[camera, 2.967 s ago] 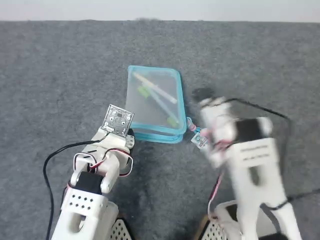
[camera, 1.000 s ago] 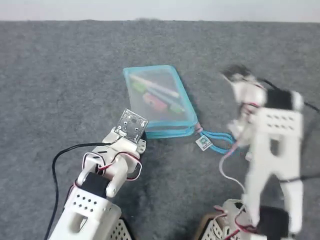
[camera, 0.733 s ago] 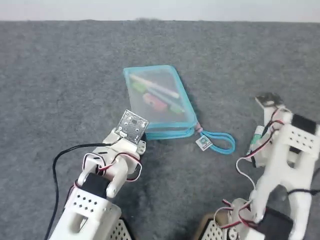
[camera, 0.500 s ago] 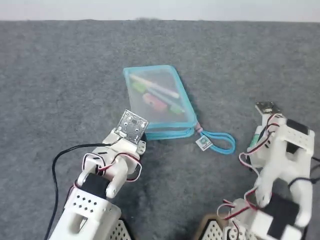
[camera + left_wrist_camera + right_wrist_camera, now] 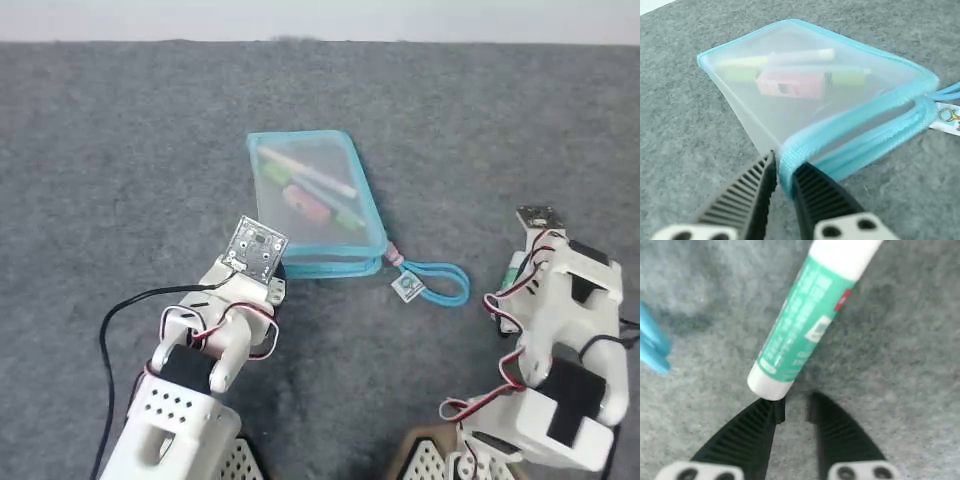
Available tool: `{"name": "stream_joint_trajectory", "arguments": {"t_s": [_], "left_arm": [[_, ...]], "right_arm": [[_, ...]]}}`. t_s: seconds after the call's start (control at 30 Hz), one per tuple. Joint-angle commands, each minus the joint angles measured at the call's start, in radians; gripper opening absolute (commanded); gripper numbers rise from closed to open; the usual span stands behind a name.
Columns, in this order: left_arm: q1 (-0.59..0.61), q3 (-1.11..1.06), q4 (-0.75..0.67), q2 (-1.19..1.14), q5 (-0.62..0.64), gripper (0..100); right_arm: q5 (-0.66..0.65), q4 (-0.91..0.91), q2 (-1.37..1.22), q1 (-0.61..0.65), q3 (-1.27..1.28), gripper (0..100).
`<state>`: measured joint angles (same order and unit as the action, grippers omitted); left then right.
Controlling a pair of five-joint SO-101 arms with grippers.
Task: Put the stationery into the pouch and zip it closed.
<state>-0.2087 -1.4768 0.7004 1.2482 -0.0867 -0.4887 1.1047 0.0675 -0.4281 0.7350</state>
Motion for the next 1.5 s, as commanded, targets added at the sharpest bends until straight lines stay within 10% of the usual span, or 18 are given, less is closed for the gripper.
{"name": "stream_joint_trajectory", "arguments": {"t_s": [0.0, 0.43, 0.8, 1.47], "left_arm": [[0.005, 0.012, -0.025, 0.000, 0.008, 1], [0.002, 0.013, -0.025, 0.000, 0.008, 1], [0.005, 0.013, -0.026, 0.000, 0.008, 1], [0.006, 0.005, -0.021, 0.000, 0.006, 1]], "right_arm": [[0.005, 0.001, 0.002, -0.039, -0.072, 0.7], [-0.054, 0.291, 0.001, -0.188, -0.470, 0.6], [0.169, 0.325, 0.010, 0.094, -0.364, 14.8], [0.216, -0.096, -0.048, 0.028, -0.066, 0.7]]}}
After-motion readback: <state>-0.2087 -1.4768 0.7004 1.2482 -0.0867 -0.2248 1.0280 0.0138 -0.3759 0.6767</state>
